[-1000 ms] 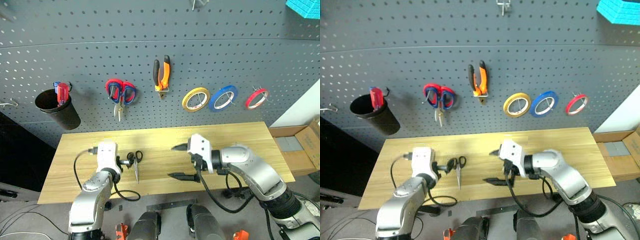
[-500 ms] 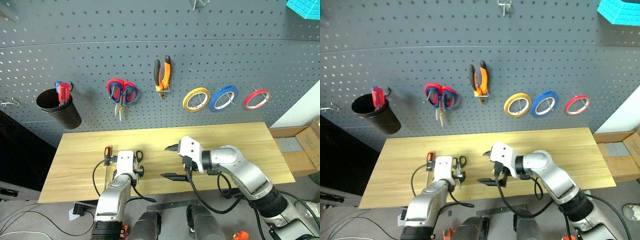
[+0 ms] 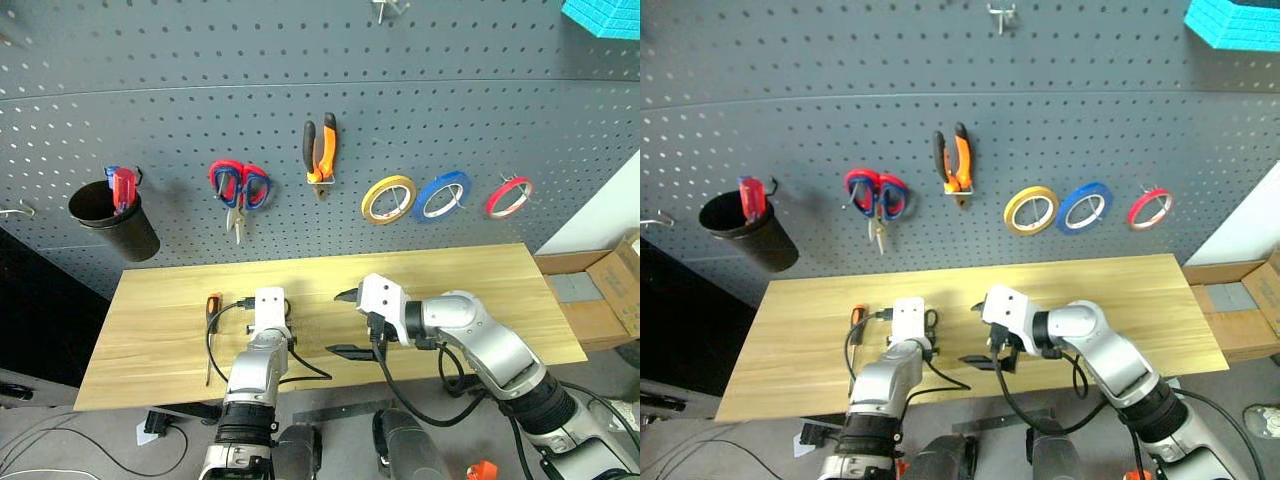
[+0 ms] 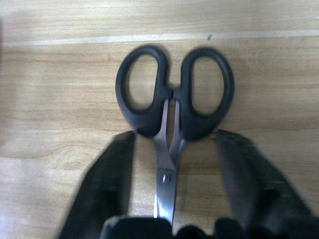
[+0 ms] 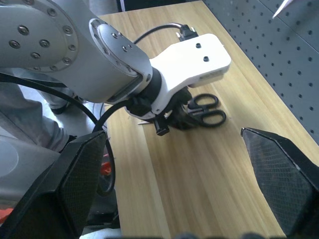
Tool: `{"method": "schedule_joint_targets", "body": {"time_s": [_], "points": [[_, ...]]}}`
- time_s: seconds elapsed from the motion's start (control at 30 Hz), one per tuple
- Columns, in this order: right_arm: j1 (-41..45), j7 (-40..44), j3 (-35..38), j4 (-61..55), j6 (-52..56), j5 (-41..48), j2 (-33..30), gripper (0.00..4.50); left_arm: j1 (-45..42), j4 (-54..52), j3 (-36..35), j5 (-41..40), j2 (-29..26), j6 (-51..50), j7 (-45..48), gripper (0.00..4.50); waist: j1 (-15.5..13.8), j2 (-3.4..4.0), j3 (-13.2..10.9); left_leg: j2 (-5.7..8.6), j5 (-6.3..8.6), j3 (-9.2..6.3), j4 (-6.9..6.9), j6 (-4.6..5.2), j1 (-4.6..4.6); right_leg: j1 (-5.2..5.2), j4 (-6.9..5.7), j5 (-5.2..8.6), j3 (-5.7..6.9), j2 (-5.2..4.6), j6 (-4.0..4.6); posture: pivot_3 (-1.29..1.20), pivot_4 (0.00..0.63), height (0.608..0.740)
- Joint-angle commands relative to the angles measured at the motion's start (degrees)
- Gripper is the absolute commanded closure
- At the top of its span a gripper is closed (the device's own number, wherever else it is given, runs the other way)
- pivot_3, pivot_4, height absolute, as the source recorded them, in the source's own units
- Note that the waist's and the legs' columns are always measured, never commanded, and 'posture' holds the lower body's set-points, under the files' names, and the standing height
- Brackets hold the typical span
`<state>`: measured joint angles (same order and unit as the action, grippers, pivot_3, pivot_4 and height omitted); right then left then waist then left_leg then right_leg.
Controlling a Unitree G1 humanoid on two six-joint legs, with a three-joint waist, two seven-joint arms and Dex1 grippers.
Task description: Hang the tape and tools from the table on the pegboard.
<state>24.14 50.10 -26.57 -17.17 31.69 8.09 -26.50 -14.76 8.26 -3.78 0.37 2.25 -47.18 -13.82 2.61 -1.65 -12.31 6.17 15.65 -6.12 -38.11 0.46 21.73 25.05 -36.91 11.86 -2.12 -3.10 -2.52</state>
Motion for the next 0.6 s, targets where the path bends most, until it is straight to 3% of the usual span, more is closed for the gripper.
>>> {"method": "schedule_joint_targets", "body": {"time_s": [0.03, 0.13, 0.23, 0.37, 0.5, 0.6], "points": [[0.8, 0.2, 1.2, -1.7, -0.5, 0.4, -0.1, 0.00, 2.3, 2.0, -1.4, 1.5, -0.8, -3.0, -1.7, 3.27, 0.3, 0.04, 0.1, 0.00, 0.00, 0.00, 0.00, 0.00, -0.01, -0.01, 0.00, 0.00, 0.00, 0.00, 0.00, -0.14, 0.212, 0.740], [1.2, 0.1, 1.4, -1.1, -0.9, 0.2, 0.3, 0.00, 2.6, 1.2, -1.4, 1.7, -1.5, -3.5, -1.2, 4.25, 0.6, 0.11, 0.2, 0.00, 0.01, 0.02, 0.01, 0.02, -0.12, -0.11, 0.00, 0.01, 0.00, 0.00, -0.01, -0.13, 0.210, 0.740], [1.7, -0.1, 1.6, -0.1, -1.4, 0.0, 0.8, 0.00, 2.4, 0.0, -1.0, 1.7, -2.9, -2.6, 0.4, 4.28, 0.7, 0.11, 0.2, 0.00, 0.13, 0.00, 0.04, 0.22, -0.36, -0.40, 0.03, 0.04, 0.01, 0.00, -0.06, -0.13, 0.208, 0.740], [2.5, -0.2, 2.5, 0.6, -2.0, 0.2, 1.0, 0.00, 2.3, -4.3, 3.3, 1.9, -6.8, 7.3, 6.8, 4.28, 0.6, 0.07, 0.1, -0.01, 0.17, -0.04, 0.11, 0.21, -0.77, -0.81, 0.08, 0.24, 0.02, 0.00, -0.39, -0.12, 0.205, 0.740], [3.7, 1.4, 7.1, -3.3, -0.2, 7.0, 3.3, 0.00, 5.8, -13.3, 8.0, 3.7, -13.3, 20.1, 14.2, 4.28, 0.5, 0.02, 0.1, -0.03, 0.18, -0.08, 0.11, 0.14, -0.70, -0.78, 0.13, 0.19, -0.06, -0.01, -0.29, -0.12, 0.208, 0.740], [4.8, 1.4, 9.7, -5.2, -0.1, 10.9, 5.1, 0.00, 9.4, -15.5, 9.2, 7.1, -16.1, 27.9, 13.1, 4.28, 0.5, 0.04, 0.1, -0.05, 0.20, -0.09, 0.16, 0.14, -0.71, -0.78, 0.20, 0.07, -0.11, 0.00, -0.08, -0.11, 0.207, 0.740]]}}
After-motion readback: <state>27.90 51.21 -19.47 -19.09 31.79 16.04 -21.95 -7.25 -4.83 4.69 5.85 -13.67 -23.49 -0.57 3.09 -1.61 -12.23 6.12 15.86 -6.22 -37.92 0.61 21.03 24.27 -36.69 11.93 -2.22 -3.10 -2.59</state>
